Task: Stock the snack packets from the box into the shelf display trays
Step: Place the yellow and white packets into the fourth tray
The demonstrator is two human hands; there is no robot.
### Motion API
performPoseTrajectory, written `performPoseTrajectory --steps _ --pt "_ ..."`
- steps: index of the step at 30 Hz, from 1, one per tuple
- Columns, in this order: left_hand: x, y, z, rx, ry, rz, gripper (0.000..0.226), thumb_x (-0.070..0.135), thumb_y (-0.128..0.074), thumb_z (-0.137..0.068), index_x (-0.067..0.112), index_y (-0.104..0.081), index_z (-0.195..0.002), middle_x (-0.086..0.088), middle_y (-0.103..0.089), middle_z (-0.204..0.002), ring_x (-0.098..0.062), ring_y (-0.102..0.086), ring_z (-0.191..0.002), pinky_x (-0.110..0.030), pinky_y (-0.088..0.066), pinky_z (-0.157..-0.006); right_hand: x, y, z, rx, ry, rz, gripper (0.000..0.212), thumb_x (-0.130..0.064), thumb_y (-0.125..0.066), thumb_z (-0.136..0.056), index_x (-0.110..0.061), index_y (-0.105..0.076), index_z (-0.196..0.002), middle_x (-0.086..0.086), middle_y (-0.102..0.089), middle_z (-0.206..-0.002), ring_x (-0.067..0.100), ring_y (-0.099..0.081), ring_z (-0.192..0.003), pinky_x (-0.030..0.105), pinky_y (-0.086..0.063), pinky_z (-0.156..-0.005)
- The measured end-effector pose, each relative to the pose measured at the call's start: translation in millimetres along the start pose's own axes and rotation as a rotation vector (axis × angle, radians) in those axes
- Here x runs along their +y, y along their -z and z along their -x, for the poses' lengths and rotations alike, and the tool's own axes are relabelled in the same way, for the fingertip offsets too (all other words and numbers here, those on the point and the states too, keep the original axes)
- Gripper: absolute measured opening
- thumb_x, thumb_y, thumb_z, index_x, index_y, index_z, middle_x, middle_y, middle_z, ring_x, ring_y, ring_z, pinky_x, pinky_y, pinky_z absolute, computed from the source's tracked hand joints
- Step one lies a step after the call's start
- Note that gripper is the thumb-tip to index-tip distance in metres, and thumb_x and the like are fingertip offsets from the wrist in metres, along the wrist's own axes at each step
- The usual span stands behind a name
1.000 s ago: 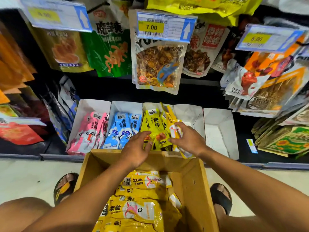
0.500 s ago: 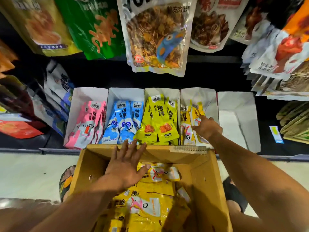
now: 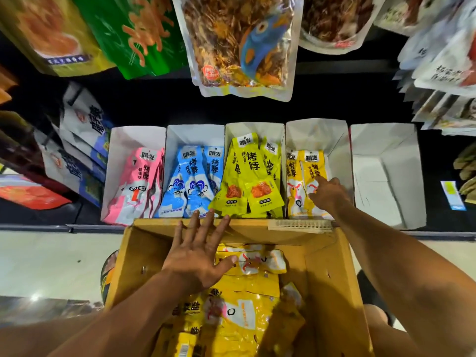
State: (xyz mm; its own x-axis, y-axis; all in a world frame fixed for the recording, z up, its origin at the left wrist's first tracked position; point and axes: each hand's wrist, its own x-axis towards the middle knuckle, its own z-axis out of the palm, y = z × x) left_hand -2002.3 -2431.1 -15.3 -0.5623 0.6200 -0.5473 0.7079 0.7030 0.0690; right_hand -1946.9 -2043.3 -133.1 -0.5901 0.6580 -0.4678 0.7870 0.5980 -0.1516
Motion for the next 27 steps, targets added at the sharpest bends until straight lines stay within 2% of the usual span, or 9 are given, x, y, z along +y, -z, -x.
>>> performPoseTrajectory --steps 4,8,13,18,19,21,23,25,27 --pt "0 2 1 -0.007 -0.006 -0.018 0.083 0.080 -0.015 -0.094 0.048 0.045 -0.141 0.009 0.050 -0.152 -0.028 0.045 -0.142 -0.052 0.025 -0.119 4 4 0 -0.045 0.024 -0.018 0.076 -0.055 -0.054 -0.085 -0.030 -0.030 -0.152 0.016 -0.042 -0.144 0.041 -0.046 -0.127 0.050 -0.048 -0.100" --pt "-3 4 2 0.003 -0.018 -0.019 0.080 0.079 -0.015 -0.095 0.049 0.042 -0.143 0.007 0.042 -0.158 -0.027 0.040 -0.146 -0.053 0.020 -0.122 -3 17 20 0.015 0.086 -0.036 0.069 -0.053 -0.059 -0.087 -0.029 -0.039 -0.149 0.016 -0.044 -0.143 0.040 -0.049 -0.126 0.050 -0.047 -0.103" --pt "-3 8 12 0.014 -0.024 0.001 0.074 0.072 -0.016 -0.100 0.044 0.025 -0.156 0.006 0.030 -0.165 -0.025 0.029 -0.153 -0.053 0.010 -0.126 -18 38 60 0.074 0.206 -0.041 0.069 -0.056 -0.053 -0.080 -0.024 -0.051 -0.141 0.018 -0.053 -0.136 0.039 -0.055 -0.119 0.047 -0.048 -0.101" --pt "1 0 40 0.105 -0.076 -0.004 0.094 0.077 0.010 -0.075 0.039 0.010 -0.161 0.001 0.017 -0.171 -0.029 0.018 -0.157 -0.058 0.008 -0.124 -37 53 125 0.213 0.281 -0.139 0.066 -0.064 -0.041 -0.079 -0.030 -0.056 -0.133 0.008 -0.053 -0.137 0.032 -0.055 -0.120 0.048 -0.049 -0.100" --pt "0 -1 48 0.116 -0.081 -0.013 0.095 0.076 0.011 -0.074 0.039 0.009 -0.162 0.000 0.015 -0.171 -0.030 0.015 -0.157 -0.059 0.007 -0.123 -43 56 141 0.221 0.301 -0.160 0.063 -0.062 -0.043 -0.081 -0.028 -0.056 -0.133 0.007 -0.053 -0.138 0.032 -0.053 -0.123 0.049 -0.048 -0.102" --pt "-3 -4 64 0.151 -0.077 -0.037 0.093 0.075 0.010 -0.077 0.038 0.006 -0.162 -0.001 0.010 -0.172 -0.032 0.009 -0.158 -0.063 0.007 -0.121 -56 62 174 0.248 0.358 -0.189 0.051 -0.042 -0.057 -0.090 -0.018 -0.059 -0.135 0.011 -0.051 -0.140 0.034 -0.049 -0.128 0.046 -0.044 -0.106" --pt "-6 -11 82 0.186 -0.072 -0.072 0.082 0.072 0.003 -0.088 0.038 0.003 -0.163 -0.001 0.006 -0.173 -0.031 0.008 -0.158 -0.067 0.008 -0.121 -63 61 203 0.268 0.430 -0.201 0.044 -0.026 -0.065 -0.092 -0.013 -0.060 -0.134 0.013 -0.050 -0.139 0.033 -0.047 -0.130 0.042 -0.040 -0.110" --pt "-11 -25 100 0.237 -0.043 -0.047 0.072 0.067 -0.007 -0.097 0.039 0.000 -0.163 0.000 0.005 -0.173 -0.028 0.011 -0.158 -0.067 0.008 -0.121 -68 54 229 0.268 0.501 -0.204 0.043 -0.027 -0.066 -0.092 -0.018 -0.060 -0.133 0.010 -0.050 -0.139 0.030 -0.047 -0.129 0.042 -0.041 -0.109" --pt "-18 -44 119 0.267 0.015 -0.013 0.072 0.070 0.000 -0.096 0.041 -0.004 -0.162 0.002 0.003 -0.173 -0.026 0.010 -0.158 -0.067 0.008 -0.121 -68 39 248 0.256 0.550 -0.166 0.043 -0.027 -0.067 -0.090 -0.021 -0.060 -0.132 0.008 -0.051 -0.137 0.028 -0.049 -0.127 0.041 -0.043 -0.108"
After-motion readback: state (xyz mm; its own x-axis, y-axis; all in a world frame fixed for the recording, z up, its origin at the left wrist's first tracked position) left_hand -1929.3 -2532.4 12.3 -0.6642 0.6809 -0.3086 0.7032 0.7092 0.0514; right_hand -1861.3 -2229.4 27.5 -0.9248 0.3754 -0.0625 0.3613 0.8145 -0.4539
